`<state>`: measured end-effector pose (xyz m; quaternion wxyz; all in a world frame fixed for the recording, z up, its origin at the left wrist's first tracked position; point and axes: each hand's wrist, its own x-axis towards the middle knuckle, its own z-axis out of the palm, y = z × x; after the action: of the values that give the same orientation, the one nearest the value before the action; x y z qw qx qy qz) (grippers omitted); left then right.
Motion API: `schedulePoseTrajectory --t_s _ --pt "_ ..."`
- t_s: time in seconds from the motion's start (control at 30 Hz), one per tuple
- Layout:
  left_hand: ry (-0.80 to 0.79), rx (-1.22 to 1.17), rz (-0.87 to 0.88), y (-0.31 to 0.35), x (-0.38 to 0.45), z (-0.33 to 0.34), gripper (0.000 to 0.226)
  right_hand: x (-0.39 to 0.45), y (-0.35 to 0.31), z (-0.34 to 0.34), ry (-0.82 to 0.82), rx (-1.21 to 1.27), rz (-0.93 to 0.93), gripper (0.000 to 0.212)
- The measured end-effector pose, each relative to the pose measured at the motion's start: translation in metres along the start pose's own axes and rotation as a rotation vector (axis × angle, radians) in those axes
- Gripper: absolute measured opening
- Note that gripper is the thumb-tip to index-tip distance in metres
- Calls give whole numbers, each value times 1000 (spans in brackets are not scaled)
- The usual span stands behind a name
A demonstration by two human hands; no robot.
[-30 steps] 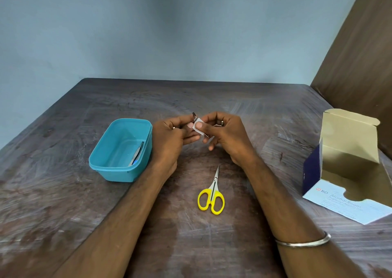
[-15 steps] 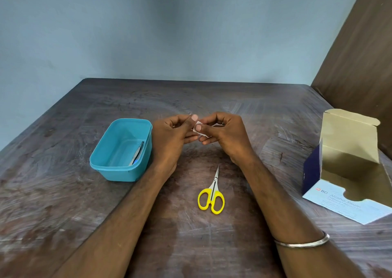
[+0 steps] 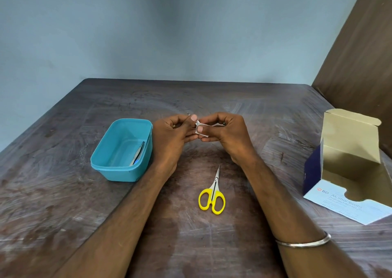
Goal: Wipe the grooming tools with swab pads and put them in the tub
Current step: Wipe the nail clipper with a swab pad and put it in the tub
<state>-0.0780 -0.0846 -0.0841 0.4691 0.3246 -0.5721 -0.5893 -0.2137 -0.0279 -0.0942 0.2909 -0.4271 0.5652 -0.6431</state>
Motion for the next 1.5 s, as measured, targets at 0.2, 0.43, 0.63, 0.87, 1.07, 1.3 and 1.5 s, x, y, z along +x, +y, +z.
schedulePoseTrajectory --t_s 0.2,0.43,0.63,0.87,1.07,1.3,1.5 --pt "-18 -11 -2 -1 0 0 7 0 -1 1 24 4 -5 15" --pt "15 -10 -7 -3 2 0 6 -1 -2 0 -2 -4 11 19" --pt "-14 -46 -5 -2 0 2 8 -1 -1 2 66 1 -9 10" --pt "24 17 28 -11 5 0 14 -1 -2 5 44 29 15 16" --pt "-3 103 93 -12 6 1 13 -2 -4 5 85 57 30 8" --pt "0 101 109 -10 6 -1 14 -4 -9 5 -21 254 237 14" --pt "-34 12 55 -8 8 -4 13 -2 -10 4 -35 401 295 14"
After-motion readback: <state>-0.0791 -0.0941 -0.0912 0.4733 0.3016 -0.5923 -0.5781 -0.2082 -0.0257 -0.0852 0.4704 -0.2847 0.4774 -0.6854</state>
